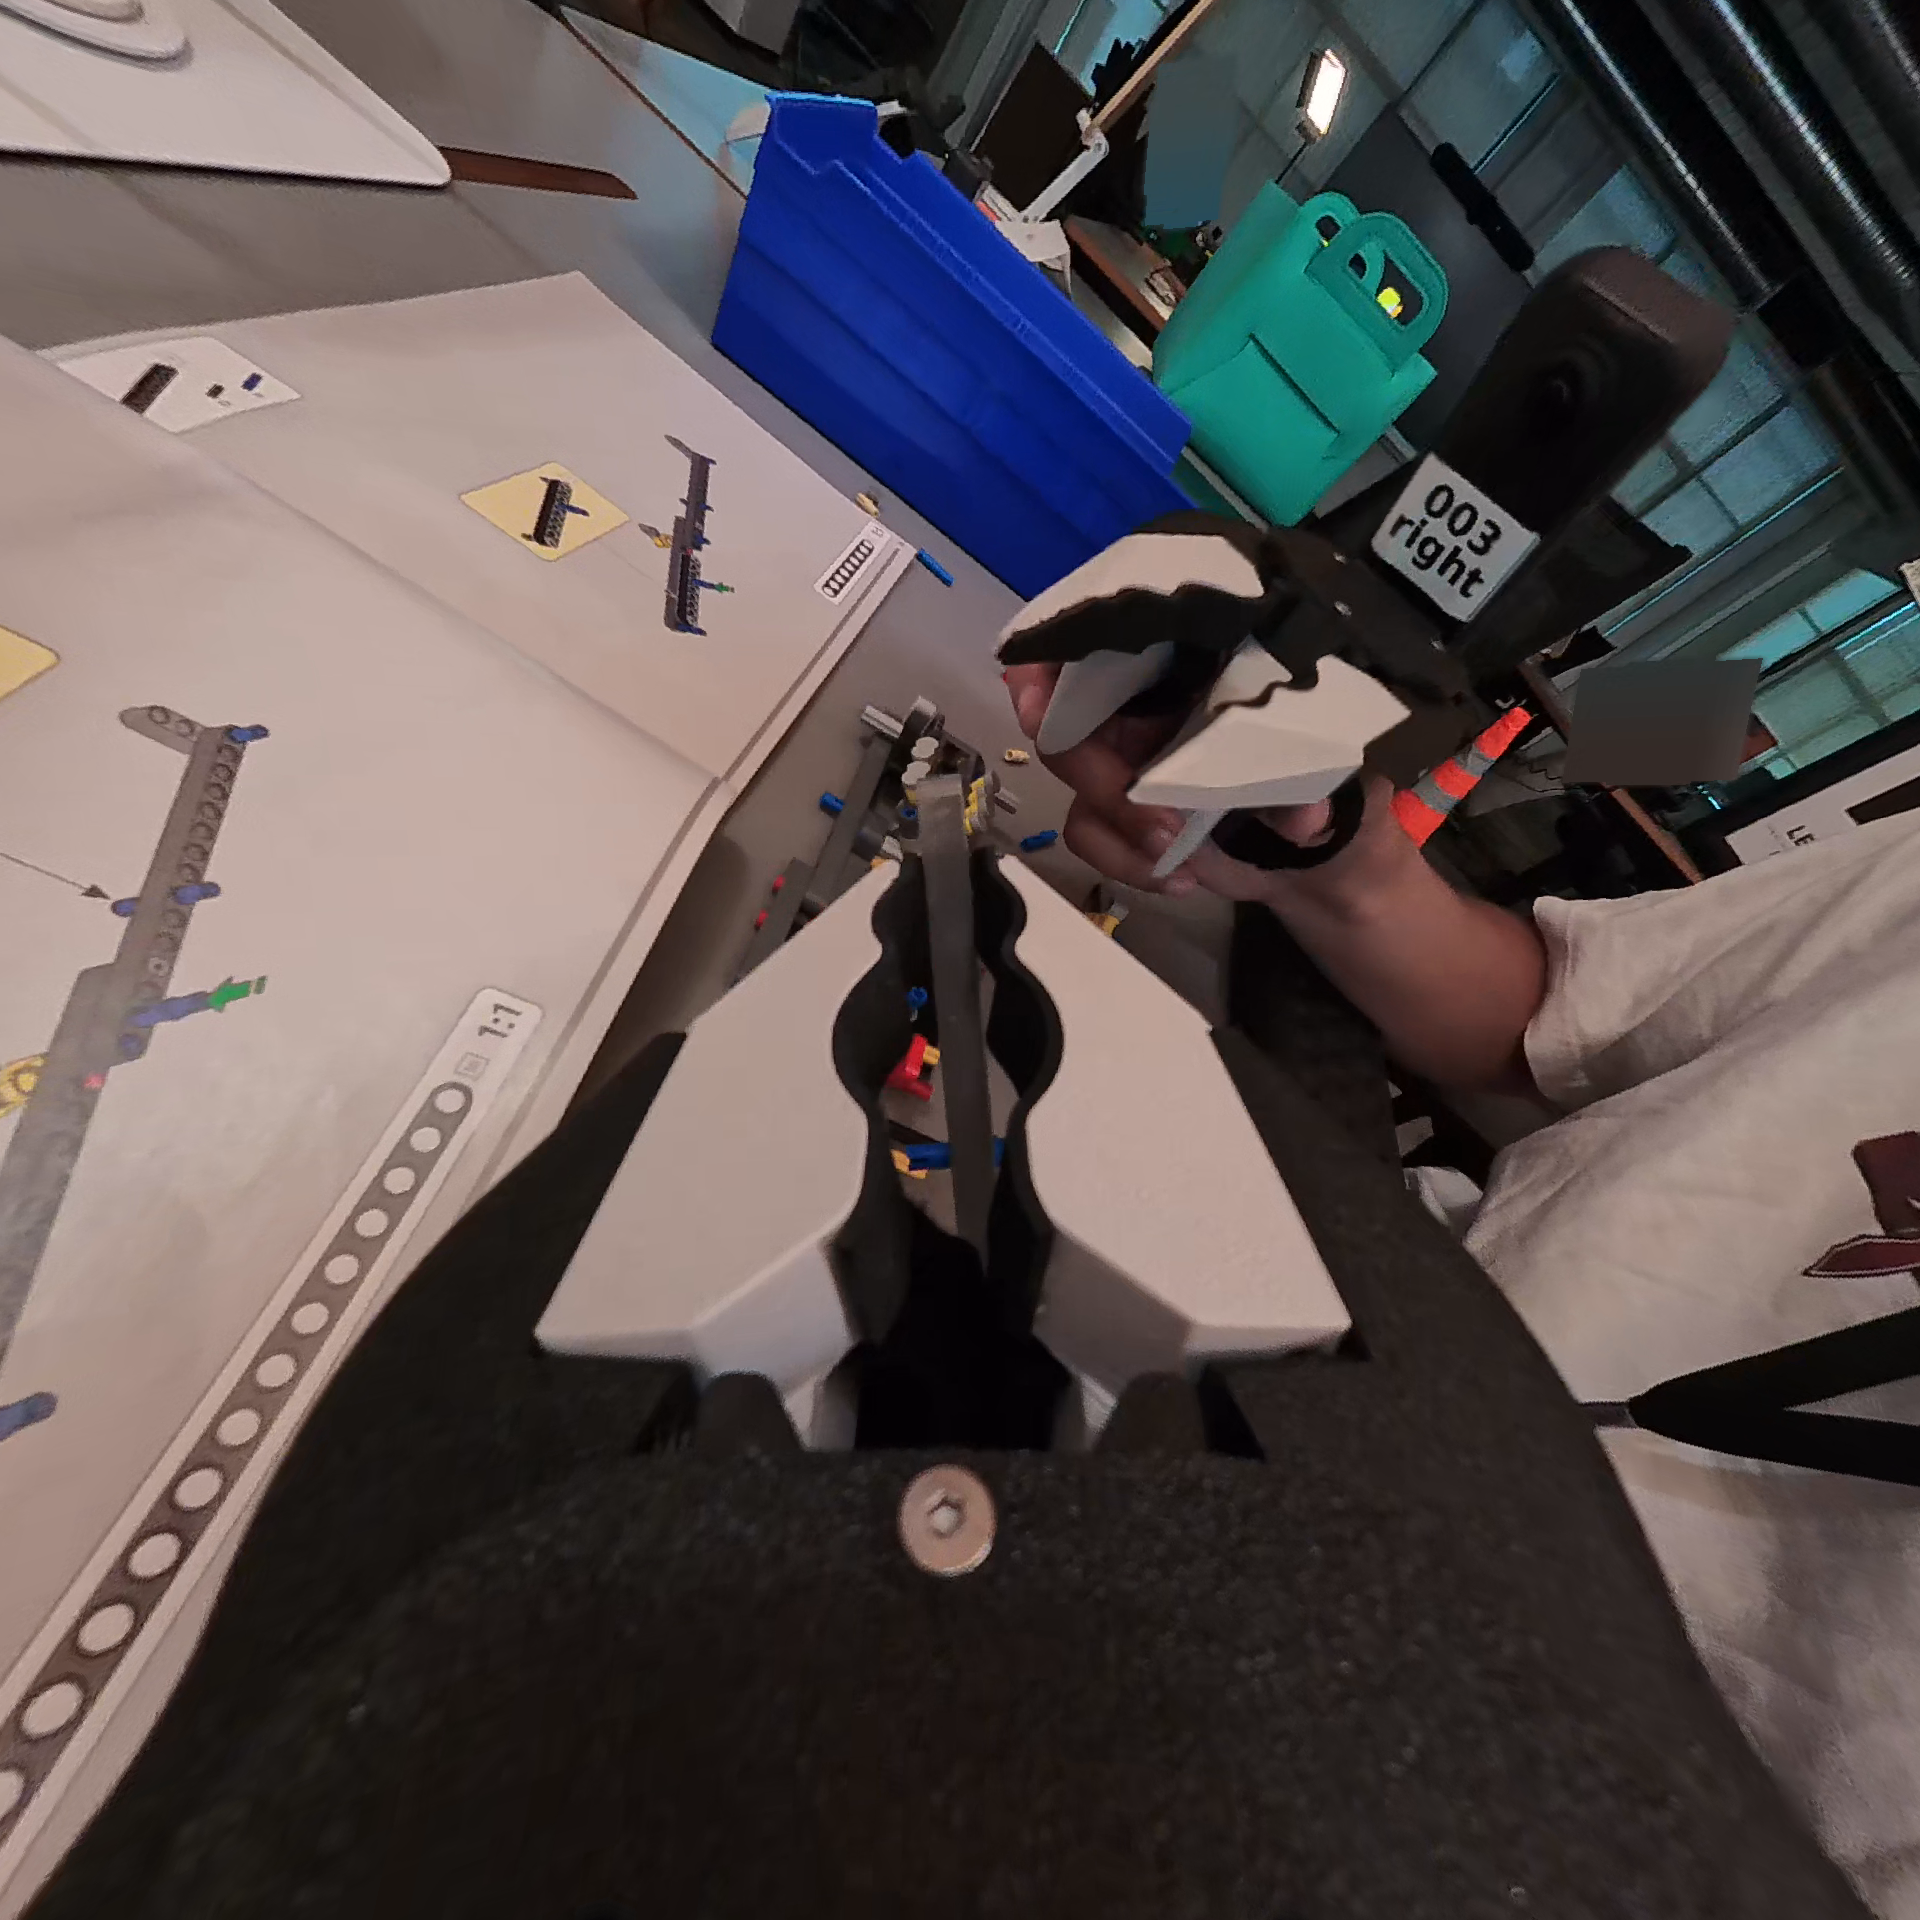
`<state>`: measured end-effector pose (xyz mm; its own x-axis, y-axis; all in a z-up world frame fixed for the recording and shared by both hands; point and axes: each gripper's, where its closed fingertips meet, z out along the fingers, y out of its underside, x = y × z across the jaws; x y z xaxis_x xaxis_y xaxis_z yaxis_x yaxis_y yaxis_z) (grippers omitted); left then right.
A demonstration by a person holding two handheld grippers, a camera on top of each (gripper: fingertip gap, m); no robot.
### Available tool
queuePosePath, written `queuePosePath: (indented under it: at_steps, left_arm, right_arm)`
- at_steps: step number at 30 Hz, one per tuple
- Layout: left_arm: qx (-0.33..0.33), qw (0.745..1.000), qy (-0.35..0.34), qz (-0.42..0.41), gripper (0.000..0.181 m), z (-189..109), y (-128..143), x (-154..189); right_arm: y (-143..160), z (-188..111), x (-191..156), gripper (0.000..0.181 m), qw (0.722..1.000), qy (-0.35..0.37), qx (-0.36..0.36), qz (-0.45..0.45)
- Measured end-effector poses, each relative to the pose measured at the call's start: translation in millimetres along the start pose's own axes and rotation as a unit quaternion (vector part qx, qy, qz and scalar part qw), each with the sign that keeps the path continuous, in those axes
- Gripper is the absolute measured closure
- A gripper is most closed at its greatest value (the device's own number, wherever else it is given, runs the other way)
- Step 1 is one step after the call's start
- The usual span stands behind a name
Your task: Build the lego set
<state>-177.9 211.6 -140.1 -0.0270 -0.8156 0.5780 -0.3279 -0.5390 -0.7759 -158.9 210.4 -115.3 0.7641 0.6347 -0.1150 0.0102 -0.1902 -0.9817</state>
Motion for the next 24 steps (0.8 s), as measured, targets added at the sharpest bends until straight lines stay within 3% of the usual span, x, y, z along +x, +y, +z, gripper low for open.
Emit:
queuePosePath:
  at_steps: [5,18,22,24]
  left_arm:
    - [0.008,1.000,0.007,0.010,0.174,-0.9,-3.2,4.8]
    - [0.003,1.000,0.000,0.011,0.174,-1.3,-1.6,2.2]
    - [0.013,1.000,0.015,0.003,0.174,-2.4,-4.7,7.7]
    - [0.012,1.000,0.012,0.004,0.174,-2.1,-4.4,7.1]
  right_arm:
    - [-6.7,-4.4,4.5,0.155,0.999,-0.008,0.022,0.033]
    - [-6.2,-7.7,4.2,0.158,0.999,-0.023,-0.001,0.025]
    - [-12.9,-65.6,23.4,0.153,0.989,-0.068,-0.130,0.024]
    - [-2.0,-105.4,39.5,0.154,0.979,-0.048,-0.195,0.045]
